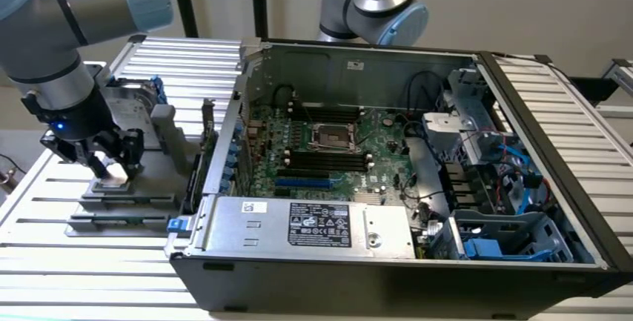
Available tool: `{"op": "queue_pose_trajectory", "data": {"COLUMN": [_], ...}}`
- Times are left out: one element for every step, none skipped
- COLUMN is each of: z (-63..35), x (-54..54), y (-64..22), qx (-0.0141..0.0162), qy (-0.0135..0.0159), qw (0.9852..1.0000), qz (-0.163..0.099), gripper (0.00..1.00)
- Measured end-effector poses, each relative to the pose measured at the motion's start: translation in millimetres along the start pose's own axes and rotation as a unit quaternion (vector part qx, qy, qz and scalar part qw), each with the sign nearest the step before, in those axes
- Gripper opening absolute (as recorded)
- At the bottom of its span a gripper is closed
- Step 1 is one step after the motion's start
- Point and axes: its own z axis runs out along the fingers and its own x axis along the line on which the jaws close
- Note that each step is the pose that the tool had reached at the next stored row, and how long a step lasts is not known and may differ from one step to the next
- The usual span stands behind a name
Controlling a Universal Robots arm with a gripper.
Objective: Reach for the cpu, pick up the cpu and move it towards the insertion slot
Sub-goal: 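Pick up the cpu and move it towards the insertion slot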
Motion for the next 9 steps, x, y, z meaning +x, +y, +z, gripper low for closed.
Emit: {"op": "queue_pose_trajectory", "data": {"z": [0.0, 0.0, 0.0, 0.0, 0.0, 0.0, 0.1, 0.1, 0.3], "x": [0.0, 0.0, 0.0, 0.0, 0.0, 0.1, 0.1, 0.1, 0.0], "y": [0.0, 0.0, 0.0, 0.0, 0.0, 0.0, 0.0, 0.0, 0.0], "qx": [0.0000, 0.0000, 0.0000, 0.0000, 0.0000, 0.0001, 0.0001, 0.0001, 0.0001], "qy": [0.0001, 0.0000, 0.0001, 0.0001, 0.0001, 0.0002, 0.0002, 0.0003, 0.0002], "qw": [1.0000, 1.0000, 1.0000, 1.0000, 1.0000, 1.0000, 1.0000, 1.0000, 1.0000], "qz": [0.000, 0.000, 0.000, 0.000, 0.000, 0.000, 0.000, 0.000, 0.000], "gripper": [0.56, 0.56, 0.62, 0.62, 0.62, 0.62, 0.62, 0.62, 0.62]}}
